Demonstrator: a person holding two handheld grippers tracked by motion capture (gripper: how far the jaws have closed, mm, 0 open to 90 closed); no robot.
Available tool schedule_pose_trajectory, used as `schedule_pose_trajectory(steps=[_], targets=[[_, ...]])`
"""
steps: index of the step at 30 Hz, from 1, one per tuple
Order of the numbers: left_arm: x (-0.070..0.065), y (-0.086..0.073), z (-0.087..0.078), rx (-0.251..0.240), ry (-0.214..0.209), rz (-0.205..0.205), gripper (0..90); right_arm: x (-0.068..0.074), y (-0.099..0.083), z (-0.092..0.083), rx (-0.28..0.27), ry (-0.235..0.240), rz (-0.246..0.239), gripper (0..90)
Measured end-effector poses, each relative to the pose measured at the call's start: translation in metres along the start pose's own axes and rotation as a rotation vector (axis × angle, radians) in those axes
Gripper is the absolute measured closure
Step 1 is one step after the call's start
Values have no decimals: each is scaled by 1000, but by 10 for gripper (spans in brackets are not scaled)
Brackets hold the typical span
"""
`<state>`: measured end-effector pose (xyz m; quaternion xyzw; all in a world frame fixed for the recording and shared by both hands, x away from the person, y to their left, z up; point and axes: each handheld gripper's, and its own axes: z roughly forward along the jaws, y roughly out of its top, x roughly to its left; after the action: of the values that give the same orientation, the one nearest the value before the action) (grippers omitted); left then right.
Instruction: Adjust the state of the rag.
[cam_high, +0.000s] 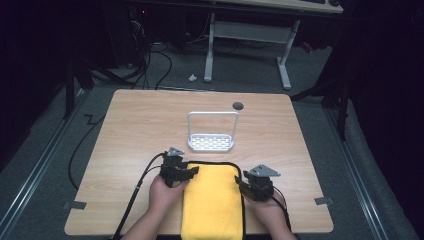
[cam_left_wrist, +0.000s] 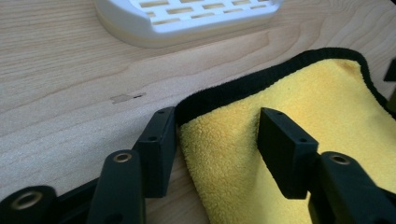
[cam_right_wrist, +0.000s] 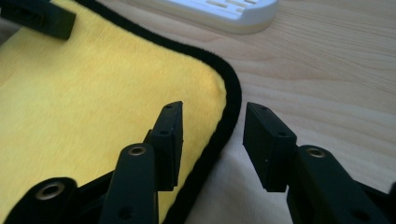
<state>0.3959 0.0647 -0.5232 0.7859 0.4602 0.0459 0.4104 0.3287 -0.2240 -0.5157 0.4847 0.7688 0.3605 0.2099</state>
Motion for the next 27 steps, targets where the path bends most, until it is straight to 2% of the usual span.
schedule_pose_trajectory(steps=[3,7,9,11,12,18,21,24,26,27], targets=[[2,-1,0,6,-7,-4,538,-3,10,11,-6,7,20,539],[3,-2,2,9,-11,-7,556,-2,16,25,25,-18,12,535],[3,-2,2,8,-20,-10,562,-3,16,30,42,-11,31,538],[3,-2,2,7,-27,-12,569,-3,16,33,62,-6,27,537],[3,-3,2,5,-29,-12,575,-3,16,34,75,-1,31,542],[6,-8,1,-11,-57,-16,658,-1,15,34,72,9,22,591],[6,-10,0,-11,-56,-5,698,-1,15,33,73,15,26,600],[6,-12,-1,-20,-54,6,717,-1,15,31,87,0,33,535],[6,-13,-1,-23,-46,18,731,-4,13,28,65,-24,49,520],[6,-13,-1,-24,-45,20,735,-5,12,28,64,-9,67,517]])
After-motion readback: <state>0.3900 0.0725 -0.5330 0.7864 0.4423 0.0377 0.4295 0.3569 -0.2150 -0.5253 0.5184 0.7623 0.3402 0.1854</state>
